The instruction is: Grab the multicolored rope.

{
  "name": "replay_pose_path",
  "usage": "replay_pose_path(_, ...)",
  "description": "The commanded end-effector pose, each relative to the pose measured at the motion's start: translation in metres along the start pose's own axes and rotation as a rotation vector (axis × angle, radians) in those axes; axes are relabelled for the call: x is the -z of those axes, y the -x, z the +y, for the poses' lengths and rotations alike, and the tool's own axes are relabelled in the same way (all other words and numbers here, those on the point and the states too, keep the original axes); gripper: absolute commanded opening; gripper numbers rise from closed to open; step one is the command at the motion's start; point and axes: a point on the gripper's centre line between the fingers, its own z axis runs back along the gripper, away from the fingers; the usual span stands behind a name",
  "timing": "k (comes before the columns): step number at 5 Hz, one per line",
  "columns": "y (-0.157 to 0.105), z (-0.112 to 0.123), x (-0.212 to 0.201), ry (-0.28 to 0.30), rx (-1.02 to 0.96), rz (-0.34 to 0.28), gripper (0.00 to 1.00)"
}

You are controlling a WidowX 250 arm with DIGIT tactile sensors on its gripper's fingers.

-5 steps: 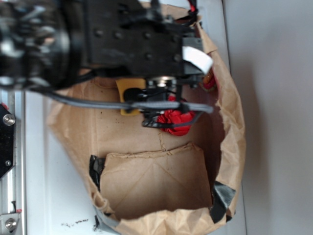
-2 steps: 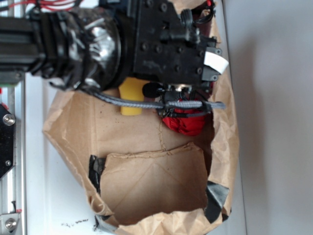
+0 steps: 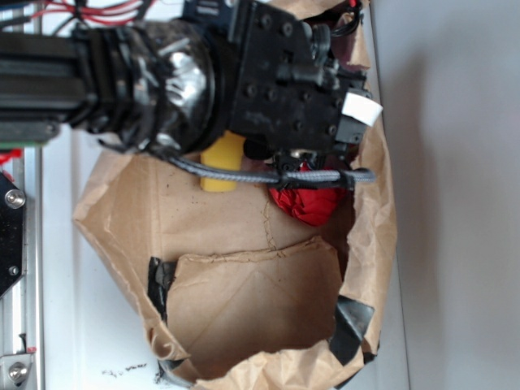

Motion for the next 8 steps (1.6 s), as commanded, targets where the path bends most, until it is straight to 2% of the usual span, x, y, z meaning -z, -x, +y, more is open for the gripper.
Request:
replay_pose_path(1, -0.016, 0.03, 0.01, -0.048, -0.075, -0.012, 1.0)
replay_pose_path(6, -0.026, 0.039, 0.049, -0.097, -0.125, 0.077, 1.0)
replay_pose_path(7, -0.027, 0.043, 0.057, -0.125, -0.175, 0.072, 1.0)
replay_pose_path(8, -0.028, 0.044, 0.06, -0.119, -0.171, 0.072, 1.0)
